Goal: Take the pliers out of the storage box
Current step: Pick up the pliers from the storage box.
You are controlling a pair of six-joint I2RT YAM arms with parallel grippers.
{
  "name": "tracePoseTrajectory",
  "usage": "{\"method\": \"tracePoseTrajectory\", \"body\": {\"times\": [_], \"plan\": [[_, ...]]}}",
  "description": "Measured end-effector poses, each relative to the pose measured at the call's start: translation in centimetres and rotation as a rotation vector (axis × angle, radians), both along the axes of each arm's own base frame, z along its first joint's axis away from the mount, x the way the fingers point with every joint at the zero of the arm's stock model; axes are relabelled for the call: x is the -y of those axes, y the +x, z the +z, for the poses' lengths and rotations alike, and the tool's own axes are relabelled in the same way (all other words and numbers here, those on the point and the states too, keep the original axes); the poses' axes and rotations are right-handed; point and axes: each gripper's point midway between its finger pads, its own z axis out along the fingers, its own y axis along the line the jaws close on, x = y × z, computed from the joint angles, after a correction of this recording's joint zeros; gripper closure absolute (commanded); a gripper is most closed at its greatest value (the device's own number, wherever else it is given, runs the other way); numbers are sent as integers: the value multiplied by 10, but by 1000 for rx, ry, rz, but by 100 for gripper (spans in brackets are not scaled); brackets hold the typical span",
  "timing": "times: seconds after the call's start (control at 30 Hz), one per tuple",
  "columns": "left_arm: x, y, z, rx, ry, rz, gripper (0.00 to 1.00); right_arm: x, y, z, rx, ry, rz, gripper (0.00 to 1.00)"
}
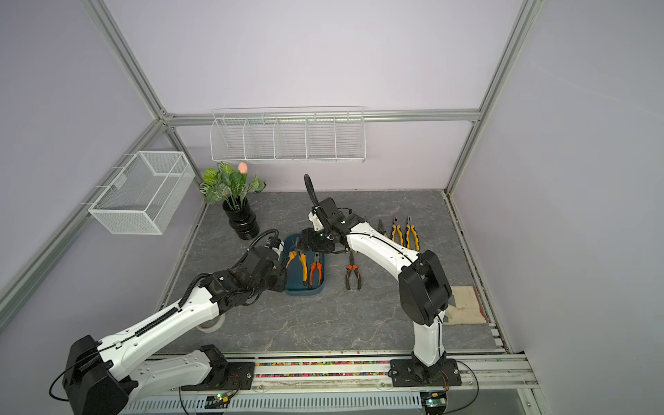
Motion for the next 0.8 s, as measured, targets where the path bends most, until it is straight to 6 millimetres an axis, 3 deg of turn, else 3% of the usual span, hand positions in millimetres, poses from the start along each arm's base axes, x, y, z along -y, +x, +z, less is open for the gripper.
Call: {"method": "tracePoseTrajectory", "body": {"times": [0.43, 0.8], "plan": [[3, 1, -2, -2, 9, -11, 100, -11, 2, 7, 20, 55, 7, 43], [5, 3, 5, 10, -5, -13, 100, -14, 1, 6, 12, 57, 7, 67]]}}
